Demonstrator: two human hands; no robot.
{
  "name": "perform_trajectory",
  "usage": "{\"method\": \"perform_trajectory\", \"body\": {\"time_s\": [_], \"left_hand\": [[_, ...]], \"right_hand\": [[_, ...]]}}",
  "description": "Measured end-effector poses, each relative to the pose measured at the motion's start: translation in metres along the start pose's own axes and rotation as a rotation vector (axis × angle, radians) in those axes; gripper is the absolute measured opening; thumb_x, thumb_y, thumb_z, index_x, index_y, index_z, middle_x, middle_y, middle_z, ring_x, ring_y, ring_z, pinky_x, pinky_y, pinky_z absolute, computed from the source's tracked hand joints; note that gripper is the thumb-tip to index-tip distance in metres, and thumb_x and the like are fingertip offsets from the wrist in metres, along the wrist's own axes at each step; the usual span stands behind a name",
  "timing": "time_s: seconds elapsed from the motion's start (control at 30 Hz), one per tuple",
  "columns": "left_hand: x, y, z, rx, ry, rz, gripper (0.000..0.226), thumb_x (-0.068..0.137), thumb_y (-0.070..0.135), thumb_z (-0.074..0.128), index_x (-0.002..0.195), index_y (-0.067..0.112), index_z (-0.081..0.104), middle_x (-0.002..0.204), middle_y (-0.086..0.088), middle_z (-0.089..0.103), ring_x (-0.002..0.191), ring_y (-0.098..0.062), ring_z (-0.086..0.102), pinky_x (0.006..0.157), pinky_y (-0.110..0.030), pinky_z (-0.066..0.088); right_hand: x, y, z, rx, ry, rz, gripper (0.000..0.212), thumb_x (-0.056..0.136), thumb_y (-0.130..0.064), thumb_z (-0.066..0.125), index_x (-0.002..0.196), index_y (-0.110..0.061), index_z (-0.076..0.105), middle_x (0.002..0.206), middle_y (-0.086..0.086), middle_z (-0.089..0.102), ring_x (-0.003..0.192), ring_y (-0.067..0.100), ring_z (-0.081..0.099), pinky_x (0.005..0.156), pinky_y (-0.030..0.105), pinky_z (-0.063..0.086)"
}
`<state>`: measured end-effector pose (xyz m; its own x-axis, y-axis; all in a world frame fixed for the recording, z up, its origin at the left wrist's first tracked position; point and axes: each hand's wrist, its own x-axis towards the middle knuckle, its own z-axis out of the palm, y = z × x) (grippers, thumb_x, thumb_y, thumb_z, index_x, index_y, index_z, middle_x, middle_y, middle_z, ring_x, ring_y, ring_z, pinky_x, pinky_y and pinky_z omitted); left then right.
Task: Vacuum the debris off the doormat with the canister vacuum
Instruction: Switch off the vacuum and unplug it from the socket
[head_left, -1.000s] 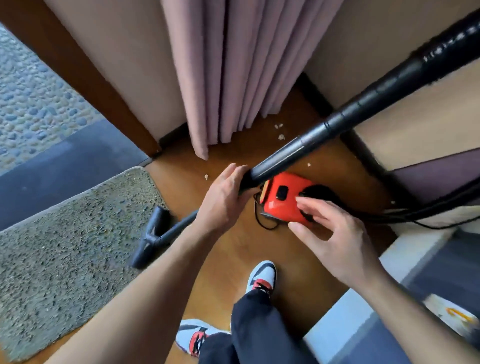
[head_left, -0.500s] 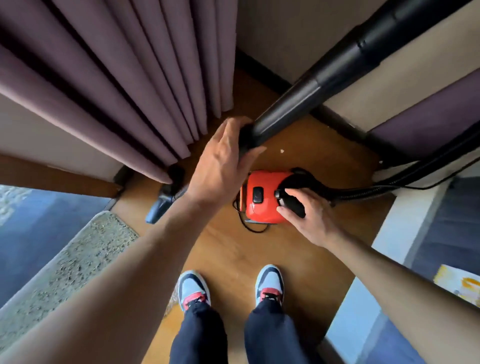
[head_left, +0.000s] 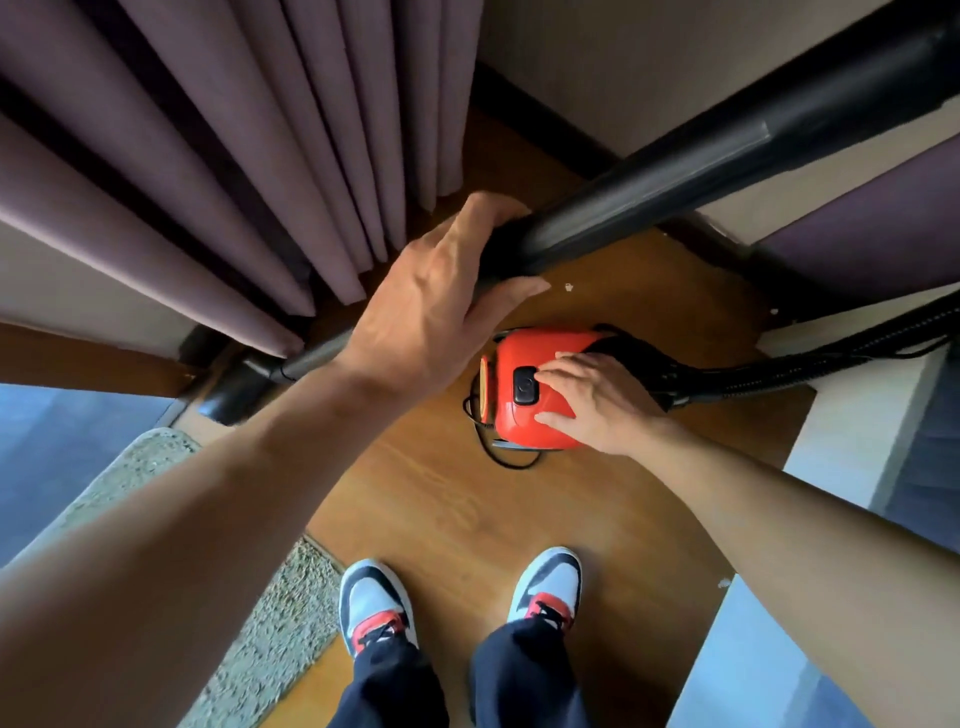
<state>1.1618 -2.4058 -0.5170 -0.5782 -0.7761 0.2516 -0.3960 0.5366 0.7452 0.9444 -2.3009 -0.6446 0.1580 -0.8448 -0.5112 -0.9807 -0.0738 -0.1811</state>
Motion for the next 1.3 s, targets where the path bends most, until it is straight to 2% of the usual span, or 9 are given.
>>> {"method": "perform_trajectory", "body": {"time_s": [0.1, 0.2, 0.43, 0.57, 0.83, 1.0, 1.17, 1.3], "left_hand": [[-0.004, -0.008, 0.001, -0.024, 0.011, 0.002, 0.045, 0.097, 0.03, 0.066, 0.124, -0.004, 0.053, 0.103, 0.004, 0.056, 0.087, -0.001, 0.051, 0.076, -0.002, 0.036], [-0.005, -0.015, 0.004, -0.05, 0.012, -0.008, 0.046, 0.097, 0.031, 0.066, 0.125, -0.003, 0.053, 0.103, 0.004, 0.056, 0.087, 0.0, 0.05, 0.077, -0.001, 0.034], [-0.002, -0.018, 0.014, -0.073, 0.031, -0.001, 0.045, 0.096, 0.031, 0.066, 0.124, -0.003, 0.056, 0.108, -0.009, 0.065, 0.095, -0.016, 0.063, 0.081, -0.008, 0.041], [0.002, -0.019, 0.016, -0.083, 0.059, 0.003, 0.045, 0.096, 0.031, 0.066, 0.125, -0.003, 0.055, 0.108, -0.002, 0.062, 0.095, -0.009, 0.059, 0.083, -0.006, 0.039], [0.007, -0.022, 0.018, -0.096, 0.092, 0.003, 0.044, 0.096, 0.028, 0.067, 0.125, -0.003, 0.055, 0.11, -0.009, 0.066, 0.096, -0.015, 0.063, 0.082, -0.013, 0.044], [0.012, -0.023, 0.017, -0.102, 0.098, 0.001, 0.045, 0.096, 0.03, 0.067, 0.126, -0.002, 0.055, 0.113, -0.008, 0.066, 0.1, -0.012, 0.061, 0.084, -0.009, 0.042], [0.017, -0.016, 0.02, -0.106, 0.118, 0.006, 0.043, 0.095, 0.028, 0.069, 0.123, -0.001, 0.057, 0.11, -0.007, 0.067, 0.096, -0.014, 0.062, 0.084, -0.007, 0.039], [0.025, -0.003, 0.025, -0.112, 0.13, 0.01, 0.043, 0.093, 0.026, 0.071, 0.122, -0.002, 0.057, 0.108, -0.005, 0.067, 0.096, -0.013, 0.062, 0.084, -0.009, 0.04]], "right_hand": [[0.019, -0.002, 0.007, 0.005, 0.098, 0.168, 0.072, 0.087, -0.062, 0.064, 0.144, -0.02, 0.051, 0.149, 0.0, 0.051, 0.135, 0.025, 0.049, 0.114, 0.046, 0.035], [0.037, -0.006, 0.014, -0.024, 0.083, 0.216, 0.079, 0.082, -0.065, 0.067, 0.146, -0.022, 0.046, 0.15, 0.001, 0.048, 0.136, 0.025, 0.047, 0.115, 0.046, 0.035], [0.047, -0.008, 0.027, -0.13, 0.0, 0.265, 0.089, 0.085, -0.068, 0.061, 0.156, -0.022, 0.033, 0.166, 0.0, 0.03, 0.152, 0.023, 0.028, 0.11, 0.04, 0.043], [0.056, -0.012, 0.027, -0.179, -0.005, 0.366, 0.095, 0.089, -0.068, 0.056, 0.16, -0.015, 0.022, 0.169, 0.003, 0.021, 0.155, 0.025, 0.021, 0.109, 0.041, 0.044], [0.061, -0.014, 0.034, -0.222, 0.014, 0.4, 0.095, 0.086, -0.066, 0.062, 0.158, -0.016, 0.028, 0.167, 0.0, 0.026, 0.154, 0.023, 0.026, 0.1, 0.037, 0.051], [0.064, -0.012, 0.035, -0.246, 0.012, 0.399, 0.093, 0.086, -0.066, 0.061, 0.159, -0.018, 0.028, 0.167, -0.002, 0.025, 0.153, 0.024, 0.026, 0.092, 0.037, 0.056], [0.062, -0.008, 0.034, -0.149, 0.015, 0.376, 0.1, 0.085, -0.067, 0.063, 0.16, -0.018, 0.021, 0.169, -0.002, 0.021, 0.155, 0.021, 0.019, 0.104, 0.038, 0.049], [0.052, -0.005, 0.013, 0.11, 0.091, 0.32, 0.09, 0.091, -0.061, 0.06, 0.16, -0.015, 0.025, 0.166, 0.007, 0.028, 0.153, 0.021, 0.025, 0.115, 0.035, 0.036]]}}
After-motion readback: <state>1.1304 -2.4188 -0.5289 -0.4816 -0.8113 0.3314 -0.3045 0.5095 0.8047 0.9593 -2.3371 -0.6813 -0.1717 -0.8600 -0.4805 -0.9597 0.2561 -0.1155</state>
